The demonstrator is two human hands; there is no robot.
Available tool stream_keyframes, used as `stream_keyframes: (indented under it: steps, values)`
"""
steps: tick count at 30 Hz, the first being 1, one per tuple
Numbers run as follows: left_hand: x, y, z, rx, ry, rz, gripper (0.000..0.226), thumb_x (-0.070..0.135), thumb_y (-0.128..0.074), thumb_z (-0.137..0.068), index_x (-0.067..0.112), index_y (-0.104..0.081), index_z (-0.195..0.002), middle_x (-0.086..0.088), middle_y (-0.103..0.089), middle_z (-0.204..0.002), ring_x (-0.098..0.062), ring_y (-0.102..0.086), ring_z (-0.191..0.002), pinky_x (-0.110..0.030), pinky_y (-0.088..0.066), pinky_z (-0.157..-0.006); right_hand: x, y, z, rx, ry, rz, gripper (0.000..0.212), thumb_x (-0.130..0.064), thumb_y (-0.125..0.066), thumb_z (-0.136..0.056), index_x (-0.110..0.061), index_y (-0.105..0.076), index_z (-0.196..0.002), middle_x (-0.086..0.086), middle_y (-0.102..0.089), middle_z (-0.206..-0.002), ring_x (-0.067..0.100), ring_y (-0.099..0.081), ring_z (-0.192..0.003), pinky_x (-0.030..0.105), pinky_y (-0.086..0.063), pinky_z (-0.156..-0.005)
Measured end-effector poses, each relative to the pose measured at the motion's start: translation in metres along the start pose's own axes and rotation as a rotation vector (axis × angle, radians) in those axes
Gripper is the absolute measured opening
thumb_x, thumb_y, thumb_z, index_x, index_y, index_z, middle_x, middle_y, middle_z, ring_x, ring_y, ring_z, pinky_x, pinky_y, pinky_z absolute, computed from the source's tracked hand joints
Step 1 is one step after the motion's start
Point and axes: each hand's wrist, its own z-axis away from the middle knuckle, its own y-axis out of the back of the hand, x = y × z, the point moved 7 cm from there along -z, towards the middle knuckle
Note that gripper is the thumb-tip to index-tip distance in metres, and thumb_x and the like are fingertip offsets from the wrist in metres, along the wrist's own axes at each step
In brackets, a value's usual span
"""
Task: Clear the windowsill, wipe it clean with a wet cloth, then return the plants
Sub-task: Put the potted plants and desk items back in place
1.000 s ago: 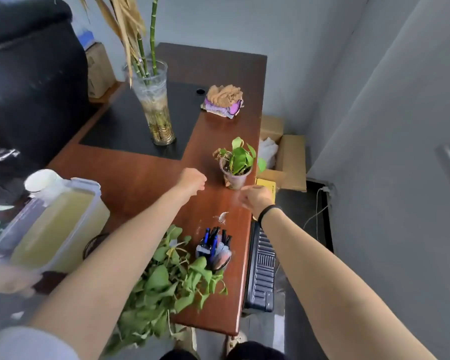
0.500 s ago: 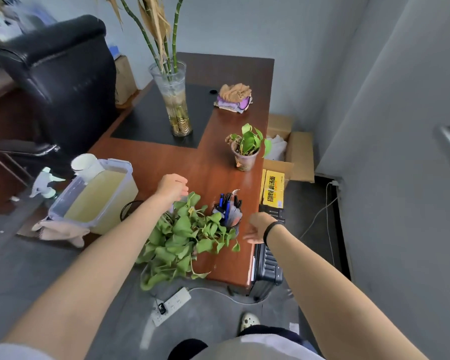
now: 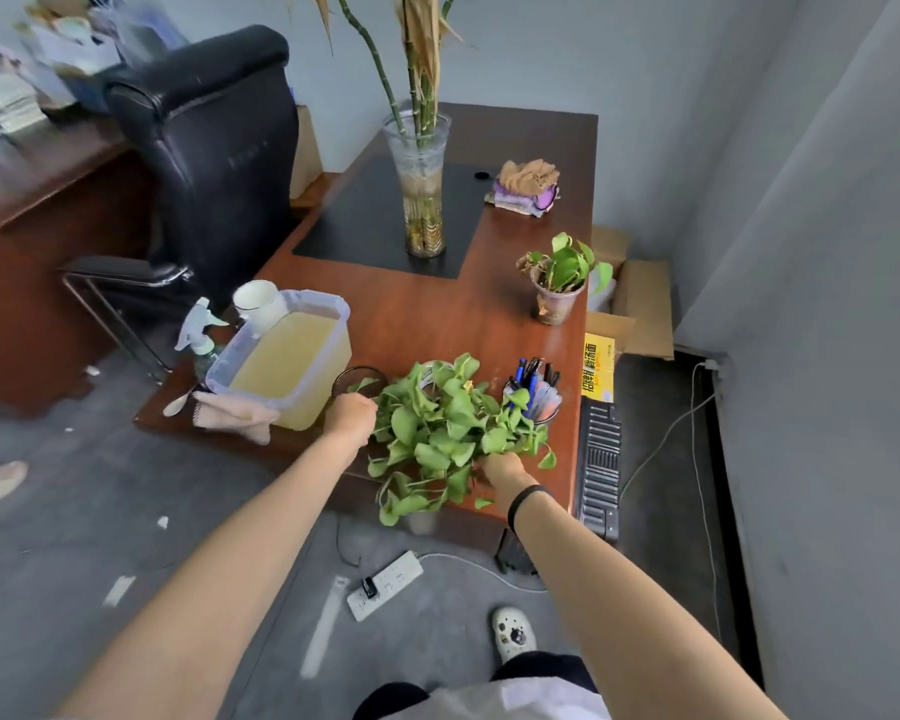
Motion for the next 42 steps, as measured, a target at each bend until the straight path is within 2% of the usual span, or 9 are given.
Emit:
stream_keyframes:
  steps: [2, 7, 12, 18, 24, 28, 32, 37, 42]
  values:
    - [-0.007, -0.009, -0.002, -0.022, 0.004, -0.058, 0.028, 0.01, -0.043, -0.092, 0.002, -0.067, -0.102, -0.017, -0.068, -0.101, -0.029, -0.066, -0.083, -0.039, -0.058, -0.073, 0.002, 0.004, -0.003, 0.085, 0.025, -0.064, 0.019, -0.008, -0.048, -0.095, -0.013, -0.051, -0.076, 0.004, -0.054, -0.076, 0.016, -0.051, -0.06, 0.023, -0.049, -0.051]
    - [-0.011, -0.032, -0.001, -0.138, -0.023, -0.22, 0.026, 0.009, -0.04, -0.092, 0.002, -0.065, -0.093, -0.015, -0.066, -0.093, -0.03, -0.061, -0.085, -0.034, -0.048, -0.068, -0.006, 0.012, -0.01, 0.135, 0.08, -0.119, 0.01, -0.001, -0.051, -0.093, -0.006, -0.056, -0.087, 0.004, -0.059, -0.074, 0.014, -0.057, -0.06, 0.019, -0.042, -0.039]
    - [-0.012, -0.052, -0.005, -0.257, -0.005, -0.095, 0.018, 0.008, -0.045, -0.093, 0.006, -0.063, -0.09, -0.013, -0.061, -0.09, -0.024, -0.052, -0.077, -0.028, -0.037, -0.061, -0.01, 0.006, -0.015, 0.079, 0.069, -0.106, 0.01, 0.0, -0.054, -0.092, 0.0, -0.057, -0.101, 0.009, -0.064, -0.078, 0.013, -0.059, -0.044, 0.02, -0.044, -0.039]
    - [-0.007, -0.053, 0.002, -0.398, 0.088, 0.158, 0.025, 0.028, -0.056, -0.093, 0.013, -0.057, -0.112, -0.009, -0.066, -0.107, -0.03, -0.062, -0.099, -0.044, -0.052, -0.088, -0.027, -0.006, -0.009, -0.054, 0.123, -0.176, 0.011, 0.006, -0.057, -0.087, -0.003, -0.059, -0.082, 0.004, -0.067, -0.055, 0.016, -0.062, -0.042, 0.022, -0.047, -0.039]
    - [0.033, -0.014, 0.009, -0.519, 0.019, -0.006, 0.016, 0.016, -0.051, -0.094, 0.005, -0.061, -0.1, -0.009, -0.067, -0.085, -0.023, -0.062, -0.069, -0.028, -0.052, -0.052, -0.065, -0.009, 0.016, -0.092, 0.192, -0.174, 0.023, 0.01, -0.055, -0.085, -0.007, -0.055, -0.071, -0.001, -0.059, -0.043, 0.01, -0.053, -0.033, 0.019, -0.047, -0.039]
    - [0.062, 0.009, 0.011, -0.458, -0.065, -0.017, 0.02, 0.017, -0.052, -0.094, 0.003, -0.059, -0.105, -0.01, -0.066, -0.083, -0.024, -0.062, -0.068, -0.03, -0.053, -0.056, -0.1, -0.013, 0.038, -0.076, 0.258, -0.135, 0.012, 0.005, -0.06, -0.082, -0.005, -0.058, -0.088, 0.007, -0.06, -0.062, 0.017, -0.055, -0.045, 0.024, -0.049, -0.051]
    - [0.095, 0.019, 0.022, -0.427, -0.128, 0.043, 0.013, 0.016, -0.051, -0.094, 0.007, -0.06, -0.097, -0.008, -0.066, -0.084, -0.022, -0.063, -0.071, -0.031, -0.053, -0.059, -0.139, -0.006, 0.057, -0.017, 0.357, -0.103, 0.03, 0.003, -0.061, -0.08, 0.001, -0.056, -0.109, 0.015, -0.061, -0.08, 0.023, -0.058, -0.055, 0.029, -0.051, -0.056]
    - [0.143, 0.017, 0.026, -0.389, -0.18, 0.184, 0.022, 0.02, -0.05, -0.096, 0.007, -0.059, -0.112, -0.014, -0.066, -0.107, -0.03, -0.065, -0.086, -0.033, -0.057, -0.052, -0.177, 0.018, 0.079, 0.059, 0.428, -0.111, 0.014, 0.006, -0.051, -0.086, -0.004, -0.049, -0.077, 0.007, -0.054, -0.046, 0.013, -0.051, -0.03, 0.017, -0.042, -0.035]
    - [0.195, -0.005, 0.028, -0.383, -0.251, 0.265, 0.022, 0.012, -0.045, -0.096, 0.008, -0.059, -0.113, -0.011, -0.067, -0.102, -0.027, -0.067, -0.079, -0.036, -0.06, -0.06, -0.211, 0.049, 0.078, 0.121, 0.462, -0.086, 0.016, -0.001, -0.053, -0.088, -0.006, -0.051, -0.072, 0.01, -0.053, -0.063, 0.021, -0.05, -0.053, 0.025, -0.043, -0.049]
